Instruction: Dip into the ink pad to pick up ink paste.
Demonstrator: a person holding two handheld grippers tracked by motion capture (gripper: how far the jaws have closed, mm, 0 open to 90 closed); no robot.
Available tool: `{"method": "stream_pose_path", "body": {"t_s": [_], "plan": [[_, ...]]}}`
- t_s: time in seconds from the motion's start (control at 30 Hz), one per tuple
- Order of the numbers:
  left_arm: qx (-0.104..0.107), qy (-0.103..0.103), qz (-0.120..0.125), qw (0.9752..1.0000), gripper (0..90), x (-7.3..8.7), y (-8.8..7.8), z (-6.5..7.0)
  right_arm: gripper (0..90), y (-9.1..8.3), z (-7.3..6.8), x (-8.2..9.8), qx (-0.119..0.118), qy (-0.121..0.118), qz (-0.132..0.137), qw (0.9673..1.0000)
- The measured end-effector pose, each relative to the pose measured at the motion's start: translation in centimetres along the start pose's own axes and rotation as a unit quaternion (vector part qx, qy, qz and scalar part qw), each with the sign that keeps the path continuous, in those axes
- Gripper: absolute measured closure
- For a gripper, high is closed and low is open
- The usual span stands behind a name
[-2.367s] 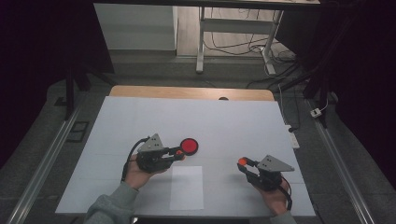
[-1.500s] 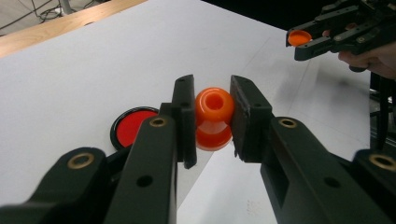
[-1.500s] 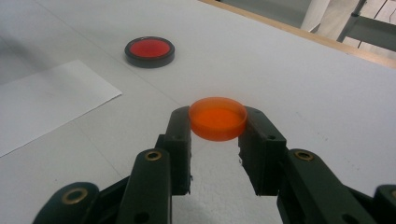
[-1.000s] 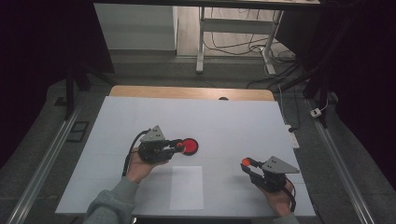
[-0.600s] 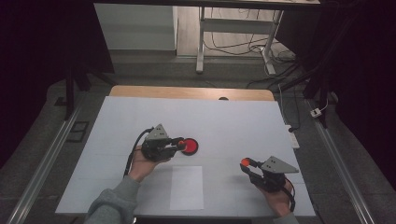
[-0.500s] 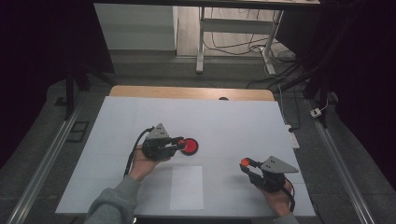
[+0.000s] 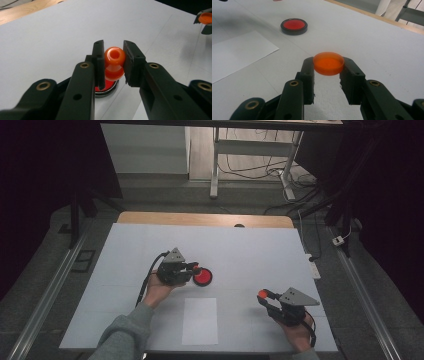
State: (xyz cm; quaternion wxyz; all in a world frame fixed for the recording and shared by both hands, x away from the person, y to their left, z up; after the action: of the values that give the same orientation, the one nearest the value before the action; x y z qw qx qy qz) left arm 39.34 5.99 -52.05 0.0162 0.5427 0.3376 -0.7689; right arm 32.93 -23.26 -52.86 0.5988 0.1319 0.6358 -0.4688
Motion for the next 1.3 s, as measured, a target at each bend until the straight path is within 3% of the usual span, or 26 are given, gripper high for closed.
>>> {"method": "stream_pose_path", "body": {"t_s": [0.43, 0.7, 1.3], "plan": [[0.005, 0.001, -0.015, 0.9999, 72.1, 0.1, 1.8, -0.6, 64.7, 0.1, 0.0, 0.0, 0.0, 0.001, -0.001, 1.0], [0.002, -0.006, -0.032, 0.9995, 72.1, 0.9, 3.0, -1.5, 64.7, 0.1, 0.0, 0.0, 0.001, -0.002, 0.0, 1.0], [-0.001, -0.009, -0.041, 0.9991, 72.1, 1.5, 4.0, -2.0, 64.7, 0.2, 0.1, 0.2, 0.003, 0.001, -0.001, 1.0]]}}
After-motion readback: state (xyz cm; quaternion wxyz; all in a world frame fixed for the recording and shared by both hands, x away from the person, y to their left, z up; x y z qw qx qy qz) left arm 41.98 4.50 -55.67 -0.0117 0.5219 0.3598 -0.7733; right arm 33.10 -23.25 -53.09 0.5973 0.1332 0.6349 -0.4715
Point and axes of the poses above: each handheld gripper's, and its own axes: y roughly forward along the jaws, x roughly out of its underside, z roughly to its right, the point moved 7 cm from there along y, roughly forward along the jaws, and after that the axes turned 7 degrees about x, right-handed, at the moved point
